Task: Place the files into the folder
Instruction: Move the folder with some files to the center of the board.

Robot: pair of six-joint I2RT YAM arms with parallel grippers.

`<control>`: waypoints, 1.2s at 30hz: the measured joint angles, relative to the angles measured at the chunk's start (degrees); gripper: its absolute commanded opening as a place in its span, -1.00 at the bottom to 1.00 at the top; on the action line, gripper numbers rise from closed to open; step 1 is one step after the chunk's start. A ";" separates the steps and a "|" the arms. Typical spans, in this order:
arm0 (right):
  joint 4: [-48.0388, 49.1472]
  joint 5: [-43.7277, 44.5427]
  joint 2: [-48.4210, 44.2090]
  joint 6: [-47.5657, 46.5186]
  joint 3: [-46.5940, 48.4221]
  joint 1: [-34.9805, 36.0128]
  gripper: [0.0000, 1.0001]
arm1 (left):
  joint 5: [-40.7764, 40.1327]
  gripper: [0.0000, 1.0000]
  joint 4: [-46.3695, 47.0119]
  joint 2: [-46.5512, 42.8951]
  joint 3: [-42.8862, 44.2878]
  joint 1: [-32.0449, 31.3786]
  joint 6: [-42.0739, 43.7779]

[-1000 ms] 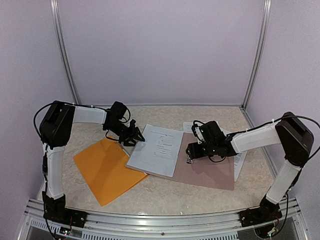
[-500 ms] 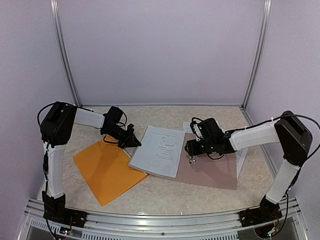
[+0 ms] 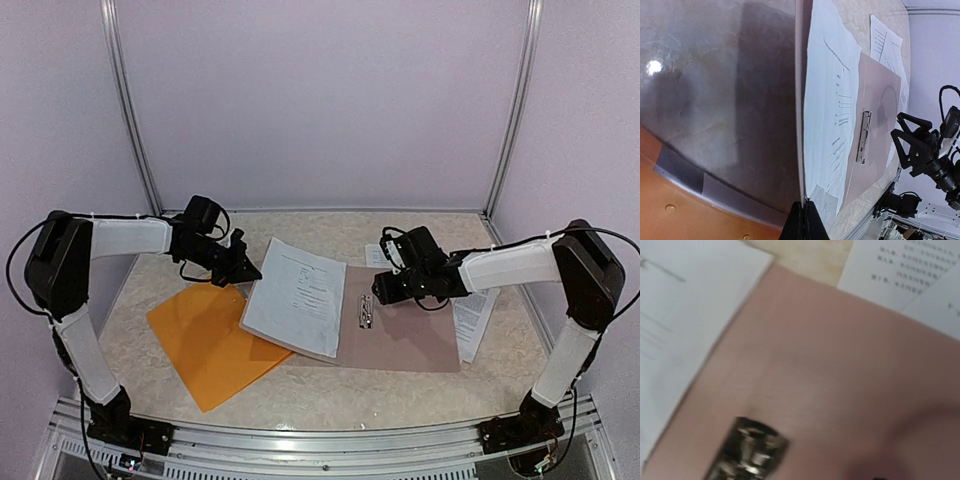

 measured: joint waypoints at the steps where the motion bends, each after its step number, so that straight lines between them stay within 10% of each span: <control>1: -0.24 -0.07 0.00 -0.26 0.35 0.00 0.09 | -1.36 -1.00 -0.31 -2.16 -1.57 0.02 0.09; 13: -1.86 -9.27 3.91 -9.29 7.37 0.00 -0.14 | -13.64 -0.96 -6.67 -13.35 -13.92 0.04 0.52; 24: -2.43 -21.68 9.51 -14.19 13.38 0.00 -0.26 | -25.68 0.53 -8.76 -13.31 -14.08 -1.16 1.95; 36: -0.55 -24.57 6.40 -10.27 4.28 1.51 -0.31 | -26.32 0.38 -8.07 -11.06 0.39 -7.17 4.17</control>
